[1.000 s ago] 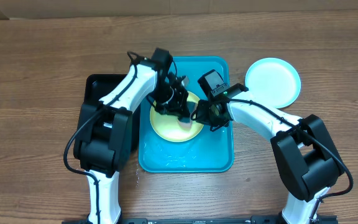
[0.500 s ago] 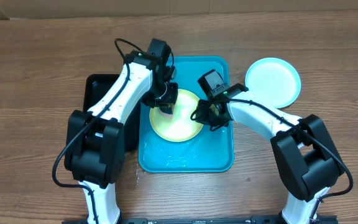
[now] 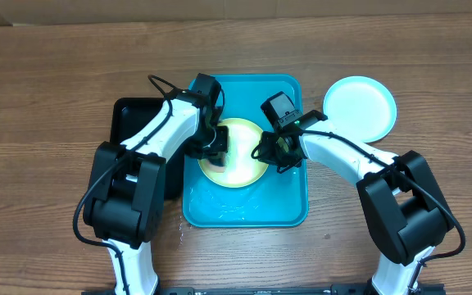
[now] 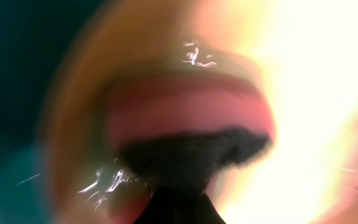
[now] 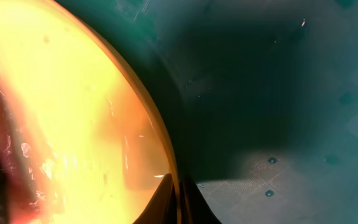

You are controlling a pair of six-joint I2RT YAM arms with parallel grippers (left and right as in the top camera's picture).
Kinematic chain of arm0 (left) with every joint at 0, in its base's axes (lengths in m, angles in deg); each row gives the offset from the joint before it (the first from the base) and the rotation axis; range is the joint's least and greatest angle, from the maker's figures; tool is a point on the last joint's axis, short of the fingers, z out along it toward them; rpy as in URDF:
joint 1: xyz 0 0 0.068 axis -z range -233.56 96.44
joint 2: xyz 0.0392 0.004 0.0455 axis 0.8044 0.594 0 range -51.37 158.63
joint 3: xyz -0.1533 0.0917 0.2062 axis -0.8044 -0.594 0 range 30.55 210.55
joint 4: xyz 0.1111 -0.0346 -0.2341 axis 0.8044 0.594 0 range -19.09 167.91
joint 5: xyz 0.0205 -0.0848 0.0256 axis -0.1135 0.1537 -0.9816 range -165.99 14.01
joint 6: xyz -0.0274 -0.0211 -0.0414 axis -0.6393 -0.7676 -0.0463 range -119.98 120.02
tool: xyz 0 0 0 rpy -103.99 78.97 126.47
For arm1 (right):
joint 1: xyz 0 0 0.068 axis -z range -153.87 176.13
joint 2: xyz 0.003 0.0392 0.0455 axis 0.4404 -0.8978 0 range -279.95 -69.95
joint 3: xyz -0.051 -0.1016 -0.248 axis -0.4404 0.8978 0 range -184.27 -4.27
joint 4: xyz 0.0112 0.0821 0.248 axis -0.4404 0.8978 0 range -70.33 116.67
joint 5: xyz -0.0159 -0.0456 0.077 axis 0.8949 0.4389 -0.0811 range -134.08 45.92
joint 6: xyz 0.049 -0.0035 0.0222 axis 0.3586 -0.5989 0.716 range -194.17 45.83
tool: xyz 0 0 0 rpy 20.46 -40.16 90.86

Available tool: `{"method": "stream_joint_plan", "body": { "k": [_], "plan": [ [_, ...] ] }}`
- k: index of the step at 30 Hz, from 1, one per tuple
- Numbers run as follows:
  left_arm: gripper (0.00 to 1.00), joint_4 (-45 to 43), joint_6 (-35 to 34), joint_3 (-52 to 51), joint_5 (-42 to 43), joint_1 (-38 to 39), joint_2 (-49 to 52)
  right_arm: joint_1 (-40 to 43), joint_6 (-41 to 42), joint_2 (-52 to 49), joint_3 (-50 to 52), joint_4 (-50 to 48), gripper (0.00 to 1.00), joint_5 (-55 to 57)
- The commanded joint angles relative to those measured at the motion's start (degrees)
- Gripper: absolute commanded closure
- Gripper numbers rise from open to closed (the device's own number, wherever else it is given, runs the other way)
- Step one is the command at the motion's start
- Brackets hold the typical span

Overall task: Clean dirty plates on tray and stack at the side
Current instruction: 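Scrub the yellow plate with the sponge while the right gripper holds it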

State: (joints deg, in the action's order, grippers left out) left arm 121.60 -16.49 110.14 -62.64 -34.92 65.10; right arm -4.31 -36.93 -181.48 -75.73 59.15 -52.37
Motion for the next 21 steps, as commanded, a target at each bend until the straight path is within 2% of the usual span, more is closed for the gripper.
{"method": "stream_joint_plan", "body": {
  "k": [1,3,7,10,13,16,21],
  "plan": [
    [0.96,-2.5,6.5,-0.7,22.5,1.1,1.3,-0.4,-0.1,-0.2,0.3,-0.4,0.96,0.1],
    [0.96,-1.3,6.5,1.9,24.9,0.2,1.3,-0.4,-0.1,-0.2,0.3,-0.4,0.96,0.1],
    [0.96,7.0,6.5,10.9,21.9,-2.0,1.2,-0.4,-0.1,-0.2,0.3,-0.4,0.96,0.1],
    [0.96,12.2,6.4,16.5,13.8,-2.2,1.2,-0.4,-0.1,-0.2,0.3,-0.4,0.96,0.1],
    [0.96,15.5,6.0,17.5,4.5,-1.0,1.2,-0.4,-0.1,-0.2,0.3,-0.4,0.96,0.1],
    [0.96,14.3,4.5,14.7,-1.5,0.4,1.3,-0.4,-0.1,-0.2,0.3,-0.4,0.96,0.1],
    [0.96,8.1,4.5,9.6,-2.0,1.0,1.3,-0.4,-0.1,-0.2,0.3,-0.4,0.96,0.1]
  ]
}}
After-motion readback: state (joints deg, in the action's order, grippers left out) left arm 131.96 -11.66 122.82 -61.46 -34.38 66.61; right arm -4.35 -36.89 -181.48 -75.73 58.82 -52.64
